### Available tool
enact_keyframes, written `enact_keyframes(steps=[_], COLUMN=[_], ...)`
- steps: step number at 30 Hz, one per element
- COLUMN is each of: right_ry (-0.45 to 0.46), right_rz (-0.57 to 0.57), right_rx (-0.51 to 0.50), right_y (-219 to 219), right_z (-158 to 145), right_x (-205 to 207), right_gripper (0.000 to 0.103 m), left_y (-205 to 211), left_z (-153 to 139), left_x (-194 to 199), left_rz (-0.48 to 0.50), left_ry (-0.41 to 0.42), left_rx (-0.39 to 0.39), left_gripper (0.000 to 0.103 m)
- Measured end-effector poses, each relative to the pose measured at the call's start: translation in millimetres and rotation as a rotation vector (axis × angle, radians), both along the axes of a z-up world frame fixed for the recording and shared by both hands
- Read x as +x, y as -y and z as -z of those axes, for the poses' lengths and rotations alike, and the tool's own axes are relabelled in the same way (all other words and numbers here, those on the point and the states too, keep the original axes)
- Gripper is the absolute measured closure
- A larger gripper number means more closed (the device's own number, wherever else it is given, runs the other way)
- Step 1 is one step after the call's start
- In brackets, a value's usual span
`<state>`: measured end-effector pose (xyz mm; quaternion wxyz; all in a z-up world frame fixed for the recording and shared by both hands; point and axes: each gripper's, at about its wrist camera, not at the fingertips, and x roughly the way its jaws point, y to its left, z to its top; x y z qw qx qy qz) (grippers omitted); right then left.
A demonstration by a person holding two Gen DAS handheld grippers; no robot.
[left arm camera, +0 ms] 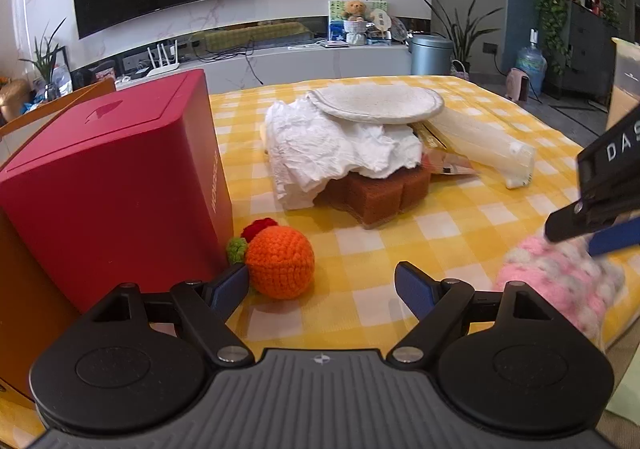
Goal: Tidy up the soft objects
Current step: 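Grasp the orange crocheted ball with the left tool while the right tool lifts the pouch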
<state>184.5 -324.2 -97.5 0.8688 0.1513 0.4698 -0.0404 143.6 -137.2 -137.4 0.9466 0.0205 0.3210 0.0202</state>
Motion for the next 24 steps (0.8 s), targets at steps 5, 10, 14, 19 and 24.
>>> enact_keyframes(steps=[5, 10, 14, 19, 24], right_ry=[-0.05, -0.147, -0.179, -0.191, -0.172], right_rz=[-0.022, -0.023, -0.014, 0.032, 0.037], right_rx=[-0.057, -0.219, -0.298, -0.378, -0.403], right_y=[-9, -26, -28, -27, -28], right_z=[6, 22, 29, 28, 23], right_x=[5, 20, 25, 23, 22], right_gripper=[0.013, 0.004, 0.011, 0.039, 0.056], left_y=[0, 10, 9, -3, -4], left_z=[1, 5, 9, 7, 6], left_x=[5, 9, 15, 13, 8], left_rz=[-0.056, -0.101, -0.122, -0.116, -0.105], left_ry=[-0.008, 0.0, -0.013, -0.014, -0.017], left_rx=[-0.007, 0.056, 0.09, 0.044, 0.047], left_gripper=[0.006, 0.012, 0.031, 0.056, 0.056])
